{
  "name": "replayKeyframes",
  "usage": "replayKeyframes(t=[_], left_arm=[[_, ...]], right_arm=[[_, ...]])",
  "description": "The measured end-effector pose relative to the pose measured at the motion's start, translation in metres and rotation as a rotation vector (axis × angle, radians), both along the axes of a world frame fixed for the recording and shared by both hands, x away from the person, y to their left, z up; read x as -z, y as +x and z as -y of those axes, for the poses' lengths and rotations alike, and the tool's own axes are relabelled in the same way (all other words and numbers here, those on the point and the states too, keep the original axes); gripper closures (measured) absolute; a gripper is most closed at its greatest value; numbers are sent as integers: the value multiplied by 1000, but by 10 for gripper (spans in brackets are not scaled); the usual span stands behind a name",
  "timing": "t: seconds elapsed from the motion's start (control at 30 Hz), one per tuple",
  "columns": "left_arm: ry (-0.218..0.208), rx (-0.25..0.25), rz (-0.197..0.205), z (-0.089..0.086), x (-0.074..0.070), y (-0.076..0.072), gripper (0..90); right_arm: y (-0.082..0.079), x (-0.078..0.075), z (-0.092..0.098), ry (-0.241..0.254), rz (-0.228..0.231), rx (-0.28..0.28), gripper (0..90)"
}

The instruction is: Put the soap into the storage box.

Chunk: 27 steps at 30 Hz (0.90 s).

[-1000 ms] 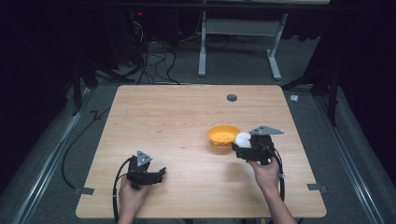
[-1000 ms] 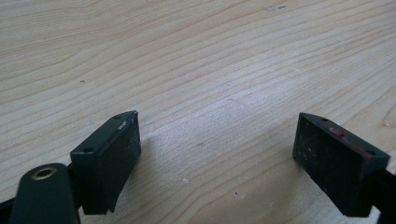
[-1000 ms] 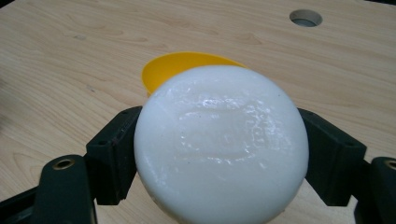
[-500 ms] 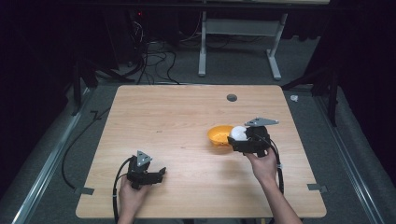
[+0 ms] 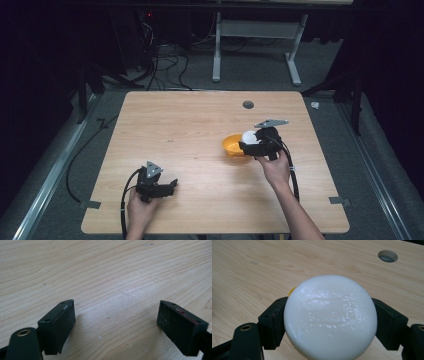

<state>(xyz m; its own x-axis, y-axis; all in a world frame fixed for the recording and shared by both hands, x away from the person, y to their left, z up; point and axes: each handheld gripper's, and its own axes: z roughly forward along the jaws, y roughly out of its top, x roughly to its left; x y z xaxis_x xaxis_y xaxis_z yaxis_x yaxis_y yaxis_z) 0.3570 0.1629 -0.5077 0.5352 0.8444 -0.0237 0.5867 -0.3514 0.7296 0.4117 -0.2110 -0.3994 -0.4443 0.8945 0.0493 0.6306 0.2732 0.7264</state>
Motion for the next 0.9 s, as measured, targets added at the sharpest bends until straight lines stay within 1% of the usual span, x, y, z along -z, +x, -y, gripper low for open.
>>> replayKeyframes(t=[0.07, 0.17, 0.37, 0.5, 0.57, 0.63, 0.67, 0.7, 0.9], left_arm=[[0, 0, 0, 0, 0, 0, 156], [0, 0, 0, 0, 0, 0, 157], [0, 0, 0, 0, 0, 0, 157], [0, 0, 0, 0, 0, 0, 157], [0, 0, 0, 0, 0, 0, 156], [0, 0, 0, 0, 0, 0, 156], [0, 0, 0, 0, 0, 0, 156], [1, 0, 0, 0, 0, 0, 156], [0, -1, 0, 0, 0, 0, 156]], right_arm=[[1, 0, -1, 3, 5, -1, 234], [5, -1, -3, 10, 0, -2, 234], [14, 3, -11, -6, -17, -6, 234], [17, 5, -14, -2, -23, -8, 234], [20, 6, -16, -8, -29, -15, 234], [23, 7, -18, -4, -31, -17, 234], [26, 10, -20, -8, -40, -16, 234], [26, 10, -20, -8, -40, -16, 234], [35, 20, -25, -37, -74, -7, 234]])
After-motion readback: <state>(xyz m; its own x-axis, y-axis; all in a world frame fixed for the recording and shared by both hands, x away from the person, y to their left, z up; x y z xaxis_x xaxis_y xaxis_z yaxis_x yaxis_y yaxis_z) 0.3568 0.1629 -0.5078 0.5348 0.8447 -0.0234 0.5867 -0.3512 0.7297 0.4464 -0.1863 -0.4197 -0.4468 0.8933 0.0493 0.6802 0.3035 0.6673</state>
